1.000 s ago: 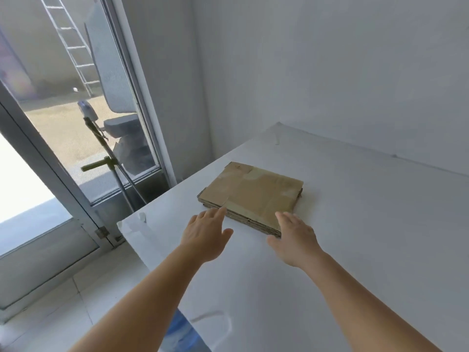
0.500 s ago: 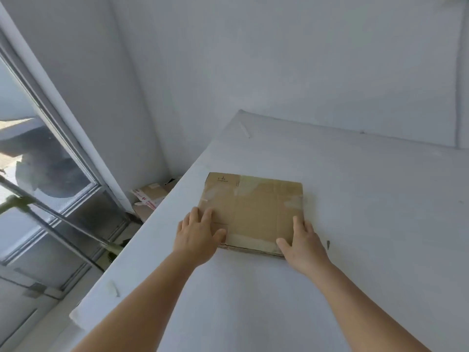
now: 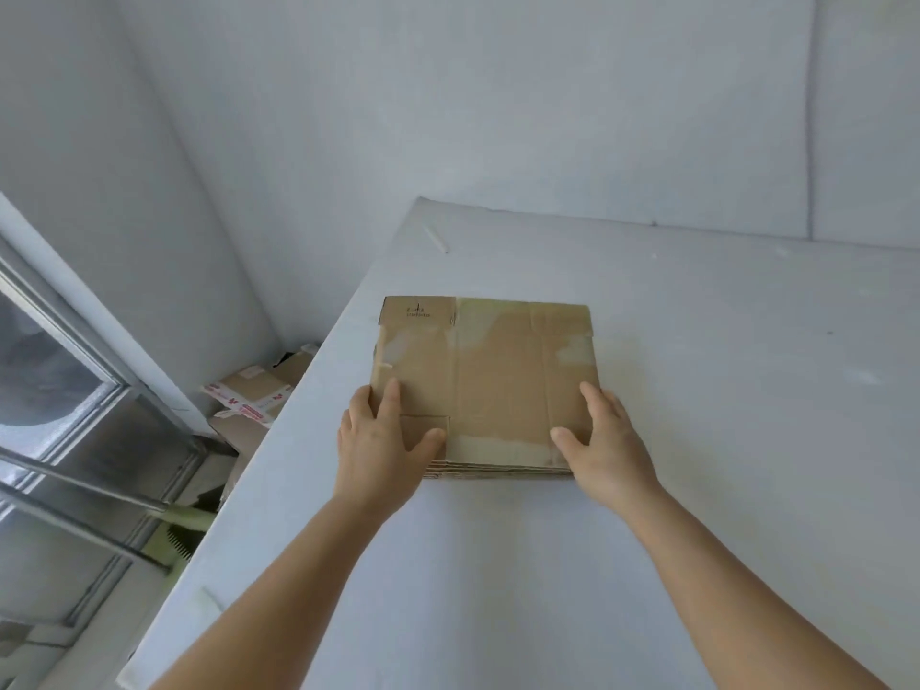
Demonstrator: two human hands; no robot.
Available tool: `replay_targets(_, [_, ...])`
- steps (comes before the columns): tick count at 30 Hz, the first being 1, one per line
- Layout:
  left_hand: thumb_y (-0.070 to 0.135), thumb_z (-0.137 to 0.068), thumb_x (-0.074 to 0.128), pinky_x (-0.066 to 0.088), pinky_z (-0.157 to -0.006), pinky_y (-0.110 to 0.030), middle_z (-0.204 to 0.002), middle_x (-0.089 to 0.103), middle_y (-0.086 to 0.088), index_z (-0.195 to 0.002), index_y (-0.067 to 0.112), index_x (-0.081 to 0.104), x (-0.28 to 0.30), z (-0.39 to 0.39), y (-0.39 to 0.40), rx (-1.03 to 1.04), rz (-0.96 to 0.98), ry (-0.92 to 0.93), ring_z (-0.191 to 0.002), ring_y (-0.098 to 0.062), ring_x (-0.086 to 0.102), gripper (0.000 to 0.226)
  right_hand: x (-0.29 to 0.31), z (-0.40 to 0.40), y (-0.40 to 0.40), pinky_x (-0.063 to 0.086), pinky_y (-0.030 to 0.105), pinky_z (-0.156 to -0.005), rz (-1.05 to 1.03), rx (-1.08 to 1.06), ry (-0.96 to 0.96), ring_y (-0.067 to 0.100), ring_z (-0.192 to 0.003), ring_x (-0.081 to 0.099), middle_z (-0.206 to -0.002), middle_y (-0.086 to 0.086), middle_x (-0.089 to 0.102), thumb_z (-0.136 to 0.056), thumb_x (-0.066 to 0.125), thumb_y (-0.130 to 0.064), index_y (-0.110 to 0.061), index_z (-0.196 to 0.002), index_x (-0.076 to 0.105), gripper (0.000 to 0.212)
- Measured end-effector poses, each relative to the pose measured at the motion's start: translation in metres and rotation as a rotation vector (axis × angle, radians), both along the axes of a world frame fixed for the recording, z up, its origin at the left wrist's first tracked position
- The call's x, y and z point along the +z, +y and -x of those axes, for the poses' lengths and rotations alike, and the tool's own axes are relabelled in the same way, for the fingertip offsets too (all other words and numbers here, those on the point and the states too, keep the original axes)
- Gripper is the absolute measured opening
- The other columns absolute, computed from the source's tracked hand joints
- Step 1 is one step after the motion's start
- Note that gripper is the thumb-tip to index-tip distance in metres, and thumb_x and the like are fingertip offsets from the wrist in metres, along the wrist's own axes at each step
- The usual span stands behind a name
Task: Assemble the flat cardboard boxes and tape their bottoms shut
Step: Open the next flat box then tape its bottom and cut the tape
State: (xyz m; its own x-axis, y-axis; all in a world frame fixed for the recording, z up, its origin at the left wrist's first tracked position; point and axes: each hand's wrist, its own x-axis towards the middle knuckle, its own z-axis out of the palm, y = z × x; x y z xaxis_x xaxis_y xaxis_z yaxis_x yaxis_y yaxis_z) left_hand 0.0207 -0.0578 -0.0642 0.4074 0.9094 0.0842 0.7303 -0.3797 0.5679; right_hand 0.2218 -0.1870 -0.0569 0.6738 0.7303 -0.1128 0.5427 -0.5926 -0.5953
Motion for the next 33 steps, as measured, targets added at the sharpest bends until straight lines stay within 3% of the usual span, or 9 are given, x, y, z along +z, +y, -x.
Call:
replay_targets(11, [0.046,-0.082,0.064,0.027,-0.107,-0.042,-0.147,0.02,-0.014,-0.143,0.025,0.03,0.017,-0.064,-0.087,-0.108,0.029,-0.068,-0.132,-0.029,0.02,0.073,0.026,-0.044,-0.103,0.033,0.034,-0.103,-0.104,-0.168,-0.071,0.025,-0.136,0.03,-0.155,0.001,0.022,-0.09,0.056,-0.032,-0.018,-0.148,0.025,0.067])
replay_targets(19, [0.049,-0.084,0.06,0.025,-0.109,-0.041,-0.148,0.017,-0.014,-0.146,0.026,0.026,0.01,-0.137,-0.216,-0.243,0.095,-0.061,-0.134,-0.028,0.017,0.074,0.028,-0.099,-0.25,0.037,0.033,-0.094,-0.076,-0.294,-0.079,0.023,-0.131,0.037,-0.152,-0.003,0.025,-0.089,0.056,-0.031,-0.02,-0.146,0.028,0.065])
replay_targets(33, [0.05,-0.086,0.056,0.03,-0.106,-0.042,-0.147,0.018,-0.016,-0.146,0.026,0.024,0.01,-0.274,-0.435,-0.532,0.118,-0.022,-0.127,-0.03,0.024,0.072,0.031,-0.194,-0.505,0.031,0.034,-0.105,-0.043,-0.544,-0.068,0.023,-0.137,0.028,-0.156,-0.002,0.019,-0.091,0.055,-0.033,-0.021,-0.148,0.025,0.066])
